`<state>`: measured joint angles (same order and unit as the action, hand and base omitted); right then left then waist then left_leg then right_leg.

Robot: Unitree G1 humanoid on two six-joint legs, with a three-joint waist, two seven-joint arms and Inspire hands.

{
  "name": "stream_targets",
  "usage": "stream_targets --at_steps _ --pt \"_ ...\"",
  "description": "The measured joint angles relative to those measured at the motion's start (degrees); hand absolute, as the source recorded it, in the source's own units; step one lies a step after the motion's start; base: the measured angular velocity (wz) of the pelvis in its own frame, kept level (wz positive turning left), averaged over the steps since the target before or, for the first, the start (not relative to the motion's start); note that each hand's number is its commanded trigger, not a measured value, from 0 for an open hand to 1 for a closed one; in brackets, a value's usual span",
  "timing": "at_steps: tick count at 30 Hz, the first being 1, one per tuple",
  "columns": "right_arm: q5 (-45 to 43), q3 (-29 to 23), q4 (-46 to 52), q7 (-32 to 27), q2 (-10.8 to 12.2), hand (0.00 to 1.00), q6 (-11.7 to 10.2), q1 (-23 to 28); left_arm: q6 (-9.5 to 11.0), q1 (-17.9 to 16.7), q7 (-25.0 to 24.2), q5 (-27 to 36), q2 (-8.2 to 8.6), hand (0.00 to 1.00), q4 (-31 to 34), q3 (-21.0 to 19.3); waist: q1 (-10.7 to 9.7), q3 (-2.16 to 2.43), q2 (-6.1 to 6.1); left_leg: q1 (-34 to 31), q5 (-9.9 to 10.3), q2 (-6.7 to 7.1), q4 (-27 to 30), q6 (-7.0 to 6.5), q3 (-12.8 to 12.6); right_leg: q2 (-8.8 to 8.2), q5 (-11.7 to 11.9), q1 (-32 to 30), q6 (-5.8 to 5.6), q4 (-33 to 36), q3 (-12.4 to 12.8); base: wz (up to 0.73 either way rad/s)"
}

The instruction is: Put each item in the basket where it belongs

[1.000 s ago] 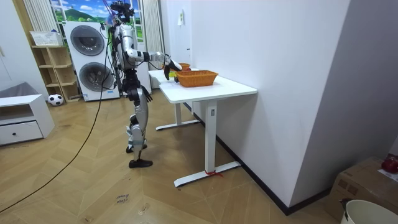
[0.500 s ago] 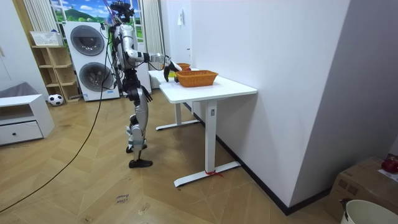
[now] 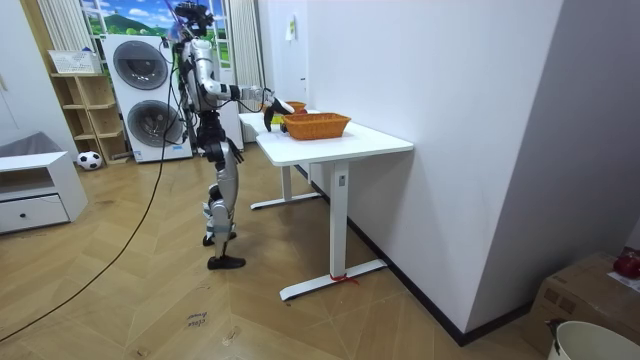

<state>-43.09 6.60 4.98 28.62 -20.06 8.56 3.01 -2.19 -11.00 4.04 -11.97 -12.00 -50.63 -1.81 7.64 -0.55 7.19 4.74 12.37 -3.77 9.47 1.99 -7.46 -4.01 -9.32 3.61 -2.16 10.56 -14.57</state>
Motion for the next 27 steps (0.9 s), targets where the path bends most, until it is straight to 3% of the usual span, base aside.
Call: stream_targets --at_steps 10,20,27 --pt "-0.1 0.1 -2.6 0.0 0.9 0.0 2.8 -1.8 -2.1 0.0 0.4 0.0 0.05 0.0 0.1 0.0 0.0 -0.04 -0.11 0.0 0.0 -0.01 0.0 0.0 0.4 -0.01 0.0 0.3 0.07 0.1 -0.5 0.01" --pt "0.1 0.4 -3.0 0.2 0.9 0.0 2.9 -2.0 -2.7 0.3 0.3 -0.3 0.04 0.0 0.8 0.7 0.1 -0.02 -0.07 -0.1 0.0 0.0 0.3 0.0 1.1 -0.02 0.1 0.5 0.09 0.1 -1.2 0.02" --pt "0.2 1.0 -4.2 1.8 0.9 0.0 3.5 -3.0 -2.7 0.3 -0.6 -0.6 -0.05 0.0 1.7 0.8 0.1 0.29 0.4 -0.1 0.0 -0.02 0.0 0.0 1.2 -0.02 0.1 0.4 0.09 0.2 -1.3 0.0"
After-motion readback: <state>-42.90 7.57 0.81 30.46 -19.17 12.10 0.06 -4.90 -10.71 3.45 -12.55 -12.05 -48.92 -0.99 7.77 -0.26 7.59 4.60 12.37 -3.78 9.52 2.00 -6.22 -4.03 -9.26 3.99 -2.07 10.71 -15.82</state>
